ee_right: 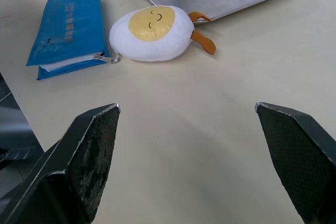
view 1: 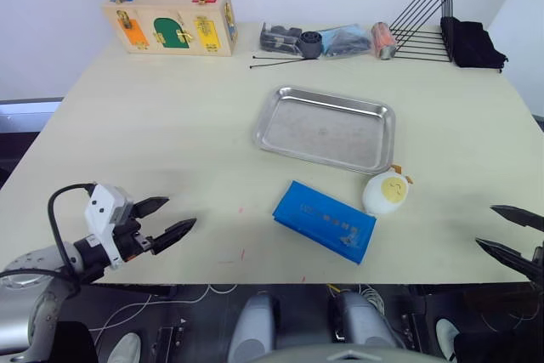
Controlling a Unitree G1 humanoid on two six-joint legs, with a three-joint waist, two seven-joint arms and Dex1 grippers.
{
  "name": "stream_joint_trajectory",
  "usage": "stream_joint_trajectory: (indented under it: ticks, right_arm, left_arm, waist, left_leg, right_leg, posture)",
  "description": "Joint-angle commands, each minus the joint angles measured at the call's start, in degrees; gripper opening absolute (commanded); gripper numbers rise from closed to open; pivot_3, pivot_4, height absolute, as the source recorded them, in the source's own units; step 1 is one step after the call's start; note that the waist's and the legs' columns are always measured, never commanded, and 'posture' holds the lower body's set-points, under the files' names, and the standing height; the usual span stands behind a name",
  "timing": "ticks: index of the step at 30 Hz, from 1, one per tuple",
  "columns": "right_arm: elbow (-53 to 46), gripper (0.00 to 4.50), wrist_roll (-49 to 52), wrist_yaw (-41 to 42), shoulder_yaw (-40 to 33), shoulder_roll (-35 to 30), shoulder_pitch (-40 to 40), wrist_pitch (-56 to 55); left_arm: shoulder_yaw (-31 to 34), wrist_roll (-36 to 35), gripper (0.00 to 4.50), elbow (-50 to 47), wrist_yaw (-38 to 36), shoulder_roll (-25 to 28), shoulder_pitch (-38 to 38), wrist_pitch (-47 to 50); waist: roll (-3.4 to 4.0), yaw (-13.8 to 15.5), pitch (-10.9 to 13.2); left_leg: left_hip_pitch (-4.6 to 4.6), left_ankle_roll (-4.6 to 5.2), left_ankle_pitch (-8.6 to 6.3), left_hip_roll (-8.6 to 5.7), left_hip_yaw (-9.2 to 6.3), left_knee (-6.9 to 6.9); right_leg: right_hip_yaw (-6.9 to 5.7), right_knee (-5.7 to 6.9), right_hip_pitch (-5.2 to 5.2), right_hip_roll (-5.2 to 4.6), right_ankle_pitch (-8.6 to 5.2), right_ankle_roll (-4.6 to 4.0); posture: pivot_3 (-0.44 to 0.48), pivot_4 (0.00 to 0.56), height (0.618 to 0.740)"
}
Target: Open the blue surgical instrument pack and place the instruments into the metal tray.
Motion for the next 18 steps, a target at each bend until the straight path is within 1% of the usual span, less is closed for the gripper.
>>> stream_joint_trajectory:
  ticks: [1,4,9,15,18]
  right_arm:
    - [1.16,4.33,0.45,1.16,-1.11,0.3,0.02,-2.17]
    - [3.9,4.33,0.24,2.09,-1.13,0.74,-0.63,-4.21]
    - [4.41,4.33,0.16,2.23,-0.6,1.64,-0.8,-5.29]
    - [2.54,4.33,0.29,1.59,0.1,2.85,-0.2,-5.26]
    - [-0.61,4.33,-0.29,-0.34,1.03,3.35,0.87,-4.1]
  left_arm:
    - [1.54,-0.81,4.5,-1.82,-0.22,0.91,-0.65,0.32]
    - [1.15,-1.52,4.5,-1.29,-0.5,1.26,-2.23,1.02]
    - [1.26,-1.65,4.5,-0.82,-1.16,1.61,-2.69,1.63]
    - [1.18,-1.44,4.5,-0.23,-2.22,2.04,-2.66,1.38]
    - [0.1,-2.64,4.5,0.28,-3.28,2.73,-3.82,3.39]
  waist:
    - [0.0,0.0,0.0]
    - [-0.01,0.06,0.0]
    - [0.0,-0.08,-0.01]
    - [0.0,0.0,0.0]
    - [0.01,0.01,-0.01]
  left_leg:
    - [0.0,0.0,0.0,0.0,0.0,0.0]
    - [0.0,0.0,0.0,-0.01,-0.01,0.01]
    - [0.01,0.0,0.0,-0.01,0.0,0.01]
    - [0.02,0.0,0.0,0.0,0.0,0.01]
    - [0.02,0.0,0.0,0.0,0.0,0.01]
  right_leg:
    - [0.0,0.0,0.0,0.0,0.0,0.0]
    - [-0.01,0.0,0.01,0.0,0.0,0.0]
    - [0.01,0.02,0.01,0.0,0.0,0.0]
    - [0.01,0.03,0.01,0.01,0.0,0.0]
    - [0.01,0.03,0.01,0.02,0.0,0.0]
  posture:
    - [0.0,0.15,0.74]
    - [0.0,0.15,0.74]
    - [0.0,0.15,0.74]
    - [0.0,0.15,0.74]
    - [0.0,0.15,0.74]
